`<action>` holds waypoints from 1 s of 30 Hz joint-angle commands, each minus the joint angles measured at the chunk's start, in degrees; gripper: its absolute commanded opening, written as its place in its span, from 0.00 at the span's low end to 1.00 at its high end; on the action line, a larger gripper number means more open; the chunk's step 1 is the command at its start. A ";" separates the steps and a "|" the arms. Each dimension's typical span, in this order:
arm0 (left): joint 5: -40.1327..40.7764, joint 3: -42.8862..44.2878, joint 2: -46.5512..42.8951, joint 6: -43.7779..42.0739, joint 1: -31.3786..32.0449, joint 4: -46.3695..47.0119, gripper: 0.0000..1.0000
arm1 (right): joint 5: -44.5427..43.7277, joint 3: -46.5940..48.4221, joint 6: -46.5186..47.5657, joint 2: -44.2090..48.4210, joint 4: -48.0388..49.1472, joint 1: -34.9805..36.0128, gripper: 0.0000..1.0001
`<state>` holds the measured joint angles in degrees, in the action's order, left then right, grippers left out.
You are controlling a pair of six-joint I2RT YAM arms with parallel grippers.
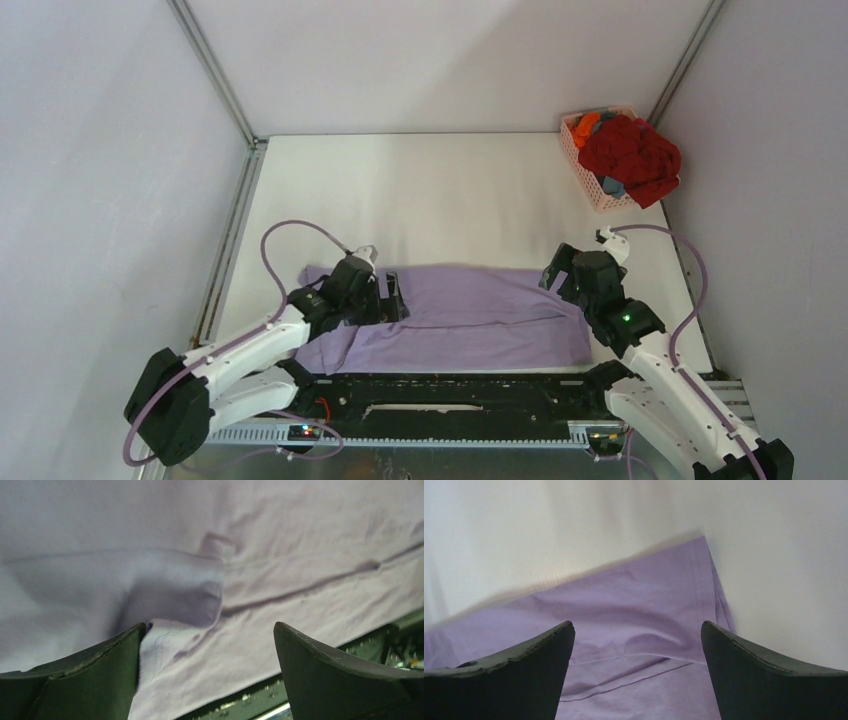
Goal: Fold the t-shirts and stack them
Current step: Smooth out the T-shirt at the center of the board, then adjust the T-shirt at the center of the board.
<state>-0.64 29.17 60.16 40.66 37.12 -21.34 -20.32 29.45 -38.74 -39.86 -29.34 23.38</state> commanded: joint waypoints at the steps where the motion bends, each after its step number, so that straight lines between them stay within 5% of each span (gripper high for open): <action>1: -4.36 -1.70 -3.83 1.96 3.49 -5.90 1.00 | -0.58 0.17 0.33 0.15 1.84 -0.09 1.00; 13: -12.85 -2.55 -8.29 4.26 15.46 0.84 1.00 | -0.45 0.17 0.22 1.43 1.13 -0.11 0.99; 23: 11.87 2.35 -18.03 6.15 17.38 -9.85 1.00 | 4.02 -0.27 2.43 1.49 3.17 -0.13 1.00; 26: 16.18 -1.09 -22.17 10.62 14.32 -8.49 1.00 | 7.76 -0.42 3.96 -0.62 5.33 -0.11 1.00; 30: 10.80 -7.95 -23.38 16.26 0.77 -6.41 1.00 | 16.08 -0.45 6.61 -6.24 10.01 0.07 1.00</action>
<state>8.88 27.29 37.58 49.93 47.68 -29.19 -13.13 29.28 -35.77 -41.54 -25.91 23.38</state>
